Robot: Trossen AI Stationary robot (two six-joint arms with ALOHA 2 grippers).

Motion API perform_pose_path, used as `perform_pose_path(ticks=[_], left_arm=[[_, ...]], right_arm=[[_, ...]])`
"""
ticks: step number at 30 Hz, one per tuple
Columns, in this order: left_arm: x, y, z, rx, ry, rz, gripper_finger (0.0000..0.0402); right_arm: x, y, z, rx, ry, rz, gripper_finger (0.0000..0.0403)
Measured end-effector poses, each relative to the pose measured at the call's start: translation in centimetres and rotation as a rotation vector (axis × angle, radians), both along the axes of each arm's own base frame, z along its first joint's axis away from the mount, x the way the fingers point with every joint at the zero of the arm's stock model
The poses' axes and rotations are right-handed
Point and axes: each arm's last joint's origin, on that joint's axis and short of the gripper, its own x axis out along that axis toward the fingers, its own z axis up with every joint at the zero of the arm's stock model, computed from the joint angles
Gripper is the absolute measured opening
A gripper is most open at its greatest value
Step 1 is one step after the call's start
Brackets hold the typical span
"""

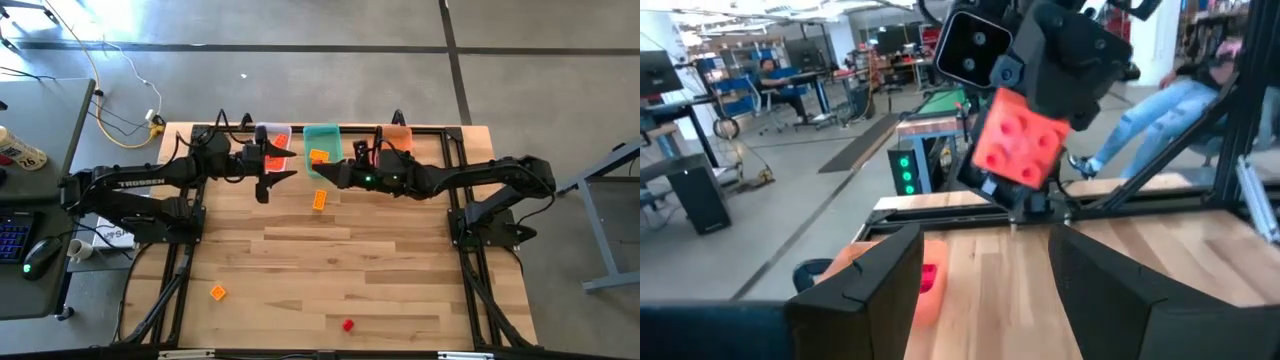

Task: Sort & place blocks by color
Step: Put the orange game piece into the transparent bin

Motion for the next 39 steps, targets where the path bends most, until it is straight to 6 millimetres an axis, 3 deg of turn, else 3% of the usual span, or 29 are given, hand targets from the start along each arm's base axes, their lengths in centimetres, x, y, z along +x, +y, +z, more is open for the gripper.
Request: perform_pose_path(ticks=[22, 39], left_arm=[[4.2, 0.5, -0.1, 0.052, 0.074, -0.086, 0.0202], [4.9, 0.8, 0.1, 0.08, 0.013, -0.082, 0.0202]], right_arm=[[-0.1, -0.9, -0.5, 0.01, 0.056, 0.032, 0.0107], [-0.2, -1.2, -1.2, 0.114, 0.099, 0.017, 0.0107]])
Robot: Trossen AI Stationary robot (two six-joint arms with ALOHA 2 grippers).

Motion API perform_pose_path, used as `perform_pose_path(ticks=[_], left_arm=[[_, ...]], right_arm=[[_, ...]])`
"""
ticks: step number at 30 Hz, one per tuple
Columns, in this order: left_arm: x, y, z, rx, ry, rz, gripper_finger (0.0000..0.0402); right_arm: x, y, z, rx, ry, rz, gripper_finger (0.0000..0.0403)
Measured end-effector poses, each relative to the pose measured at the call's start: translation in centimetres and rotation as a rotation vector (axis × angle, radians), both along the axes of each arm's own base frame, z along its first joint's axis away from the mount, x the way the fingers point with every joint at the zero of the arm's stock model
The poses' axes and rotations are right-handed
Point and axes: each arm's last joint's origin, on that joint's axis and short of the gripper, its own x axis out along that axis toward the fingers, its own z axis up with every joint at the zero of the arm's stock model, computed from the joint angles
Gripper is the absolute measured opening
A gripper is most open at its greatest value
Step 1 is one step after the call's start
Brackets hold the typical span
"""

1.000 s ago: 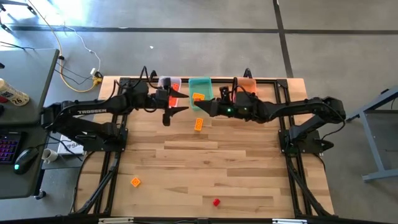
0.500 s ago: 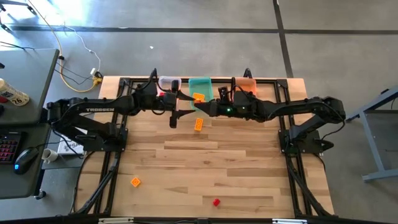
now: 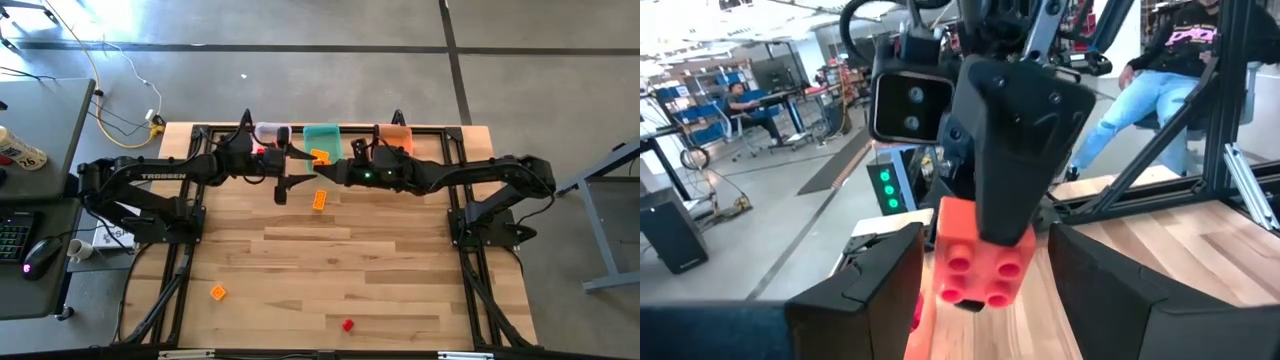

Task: Sort & place blocks by color
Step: Put the orange game piece into the transparent bin

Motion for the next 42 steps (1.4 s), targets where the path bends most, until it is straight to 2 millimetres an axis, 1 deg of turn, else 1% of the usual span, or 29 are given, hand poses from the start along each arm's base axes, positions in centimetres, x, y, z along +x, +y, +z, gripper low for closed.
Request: perform_pose_path(ticks=[6, 9, 13, 16, 22, 25, 27, 30, 32, 34, 37, 39, 42], left_arm=[[0.1, 0.0, -0.1, -0.001, 0.002, -0.002, 0.0202], [0.3, 0.1, -0.4, -0.006, 0.015, 0.001, 0.0202], [0.2, 0.2, -0.5, -0.008, 0.024, 0.036, 0.0197], [0.2, 0.2, -0.6, -0.014, 0.04, 0.037, 0.0178], [0.2, 0.2, -0.7, 0.0, 0.048, 0.038, 0.0115], [0.2, 0.2, -0.7, 0.007, 0.048, 0.04, 0.0113], [0.2, 0.2, -0.6, 0.016, 0.048, 0.041, 0.0113], [0.2, 0.2, -0.8, -0.001, 0.058, 0.041, 0.0113], [0.1, 0.3, -1.0, -0.011, 0.086, 0.051, 0.0113], [0.0, 0.4, -1.4, -0.026, 0.128, 0.064, 0.0113], [-0.3, 0.7, -2.1, -0.042, 0.203, 0.123, 0.0113], [-0.7, 0.9, -2.7, -0.057, 0.27, 0.176, 0.0113], [-1.2, 1.3, -3.0, -0.054, 0.325, 0.245, 0.0113]], right_arm=[[1.3, 0.0, -0.4, 0.025, -0.096, 0.014, 0.0107], [1.8, 0.0, -1.2, 0.031, -0.075, 0.018, 0.0107], [1.9, -0.1, -1.2, 0.027, -0.085, 0.023, 0.0107], [1.9, -0.1, -1.2, 0.025, -0.087, 0.023, 0.0107], [1.9, -0.1, -1.2, 0.036, -0.087, 0.027, 0.0107], [1.9, 0.0, -1.2, 0.033, -0.087, 0.028, 0.011], [1.9, 0.0, -1.2, 0.012, -0.083, 0.03, 0.0133], [1.9, 0.0, -1.2, -0.023, -0.07, 0.032, 0.0183], [1.9, -0.2, -1.4, -0.033, -0.055, 0.029, 0.0212], [1.9, -0.6, -1.6, -0.032, -0.033, 0.027, 0.0233], [1.7, -1.3, -2.1, -0.028, 0.009, 0.006, 0.0245], [1.6, -1.9, -2.1, -0.036, 0.018, -0.009, 0.0247], [1.5, -2.6, -2.2, -0.066, 0.037, -0.022, 0.0248]])
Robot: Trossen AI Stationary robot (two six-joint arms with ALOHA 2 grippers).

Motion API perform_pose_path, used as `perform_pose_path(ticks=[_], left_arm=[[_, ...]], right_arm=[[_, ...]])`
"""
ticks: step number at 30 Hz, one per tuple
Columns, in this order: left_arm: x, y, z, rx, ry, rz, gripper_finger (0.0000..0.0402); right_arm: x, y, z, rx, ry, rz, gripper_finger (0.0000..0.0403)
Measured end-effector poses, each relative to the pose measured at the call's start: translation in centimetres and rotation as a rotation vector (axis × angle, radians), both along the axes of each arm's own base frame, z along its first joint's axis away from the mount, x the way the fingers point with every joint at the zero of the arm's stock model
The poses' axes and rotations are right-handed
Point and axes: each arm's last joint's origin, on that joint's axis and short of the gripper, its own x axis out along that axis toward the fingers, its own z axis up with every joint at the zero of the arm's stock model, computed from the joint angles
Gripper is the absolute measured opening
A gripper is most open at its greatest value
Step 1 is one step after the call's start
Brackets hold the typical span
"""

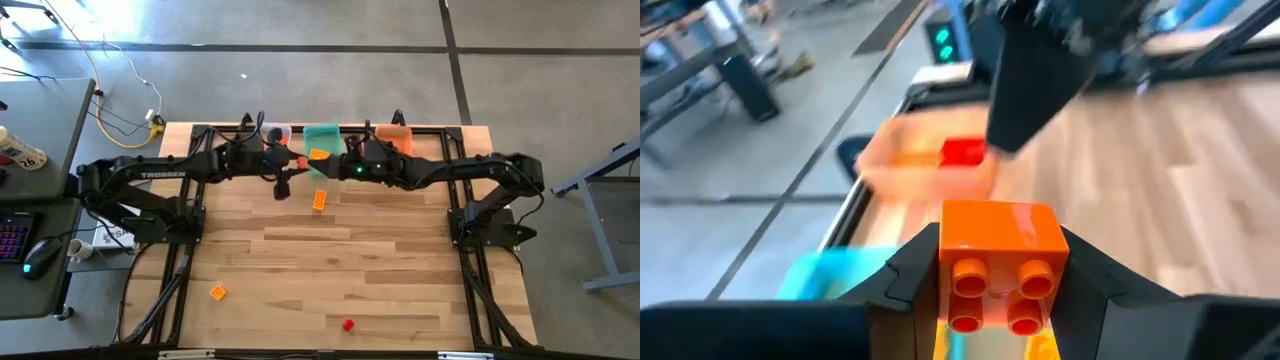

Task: Sort & place blocks by color
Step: Put the orange game piece into the transparent bin

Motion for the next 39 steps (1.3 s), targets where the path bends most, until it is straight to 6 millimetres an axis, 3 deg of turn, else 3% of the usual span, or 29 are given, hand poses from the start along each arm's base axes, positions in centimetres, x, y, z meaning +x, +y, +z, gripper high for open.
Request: perform_pose_path(ticks=[11, 22, 29, 39], left_arm=[[-3.4, 4.1, -1.3, -0.031, 0.176, 0.302, 0.0113], [-6.7, 8.6, -3.6, -0.209, 0.246, 0.572, 0.0113], [-6.8, 10.1, -5.8, -0.374, 0.229, 0.65, 0.0113], [-6.1, 10.8, -8.8, -0.517, 0.271, 0.714, 0.0117]], right_arm=[[-0.4, -1.7, -0.4, -0.129, 0.076, 0.014, 0.0249], [-0.6, -2.4, -0.5, -0.303, 0.151, -0.055, 0.025], [-0.6, -2.3, -0.8, -0.298, 0.176, -0.054, 0.025], [-0.5, -1.7, -1.1, -0.255, 0.191, -0.036, 0.025]])
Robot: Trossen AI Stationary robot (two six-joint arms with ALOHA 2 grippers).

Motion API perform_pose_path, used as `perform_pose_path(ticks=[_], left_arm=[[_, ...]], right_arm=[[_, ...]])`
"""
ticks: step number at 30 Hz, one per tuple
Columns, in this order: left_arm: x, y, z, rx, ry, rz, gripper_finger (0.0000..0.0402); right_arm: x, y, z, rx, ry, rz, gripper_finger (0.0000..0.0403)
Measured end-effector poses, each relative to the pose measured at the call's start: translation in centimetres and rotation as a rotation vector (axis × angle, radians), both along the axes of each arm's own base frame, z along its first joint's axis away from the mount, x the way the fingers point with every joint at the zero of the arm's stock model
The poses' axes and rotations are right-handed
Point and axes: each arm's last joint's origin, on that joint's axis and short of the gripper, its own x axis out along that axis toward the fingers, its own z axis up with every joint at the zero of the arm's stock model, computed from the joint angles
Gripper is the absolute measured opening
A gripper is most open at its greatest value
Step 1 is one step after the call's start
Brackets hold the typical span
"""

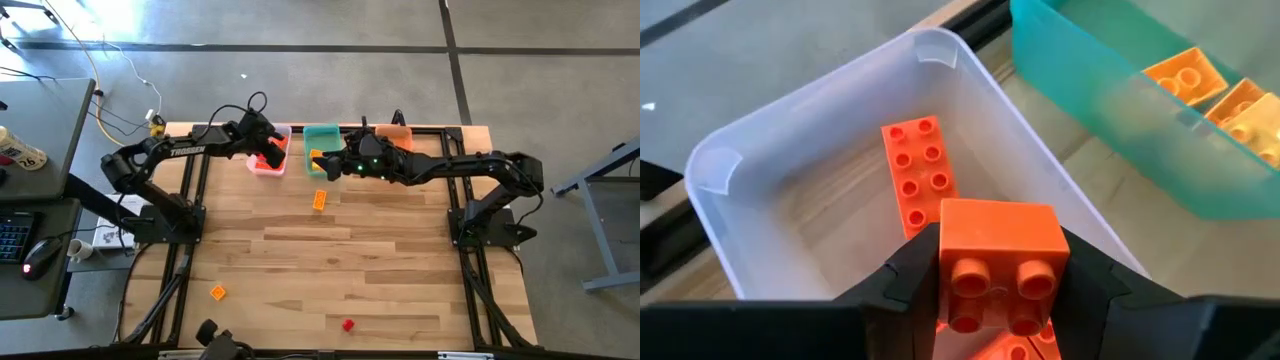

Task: Sort & place blocks by color
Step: Put the orange game piece into the transparent bin, then put the yellow game piece into the green bin

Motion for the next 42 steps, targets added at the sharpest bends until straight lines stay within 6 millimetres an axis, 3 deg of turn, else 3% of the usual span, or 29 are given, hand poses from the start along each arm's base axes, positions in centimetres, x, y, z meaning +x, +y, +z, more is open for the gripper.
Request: perform_pose_path(ticks=[10, 22, 27, 34, 42], left_arm=[[0.1, 0.0, -0.2, -0.033, -0.032, 0.02, 0.0151], [0.1, -0.1, -0.2, -0.042, -0.031, 0.012, 0.0224], [0.2, 0.0, 0.0, -0.062, -0.038, 0.005, 0.0235], [1.0, 0.8, 3.4, -0.049, 0.012, -0.052, 0.0232], [1.5, 1.3, 8.1, -0.047, 0.025, -0.065, 0.0232]], right_arm=[[0.3, 1.7, 0.0, -0.013, 0.005, 0.004, 0.025], [0.3, 2.3, -0.1, -0.044, 0.025, 0.027, 0.025], [0.4, 2.8, -0.1, -0.103, 0.045, 0.058, 0.025], [0.5, 3.0, -0.1, -0.253, 0.092, 0.129, 0.025], [0.5, 2.2, 0.7, -0.264, 0.063, 0.095, 0.025]])
